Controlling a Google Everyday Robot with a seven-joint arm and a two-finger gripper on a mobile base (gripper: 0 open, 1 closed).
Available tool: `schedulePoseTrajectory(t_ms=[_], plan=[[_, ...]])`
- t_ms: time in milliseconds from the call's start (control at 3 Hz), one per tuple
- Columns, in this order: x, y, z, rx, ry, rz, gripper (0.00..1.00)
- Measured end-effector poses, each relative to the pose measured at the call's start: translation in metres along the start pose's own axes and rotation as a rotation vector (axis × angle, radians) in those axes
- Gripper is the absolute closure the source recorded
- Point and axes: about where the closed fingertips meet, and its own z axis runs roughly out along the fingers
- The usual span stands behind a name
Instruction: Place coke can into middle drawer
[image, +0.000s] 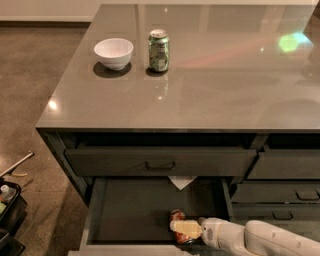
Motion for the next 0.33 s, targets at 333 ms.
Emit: schedulePoseTrajectory(t_ms=[333], plan=[[0.0,0.0,0.0,0.0,0.0,0.0,0.0]])
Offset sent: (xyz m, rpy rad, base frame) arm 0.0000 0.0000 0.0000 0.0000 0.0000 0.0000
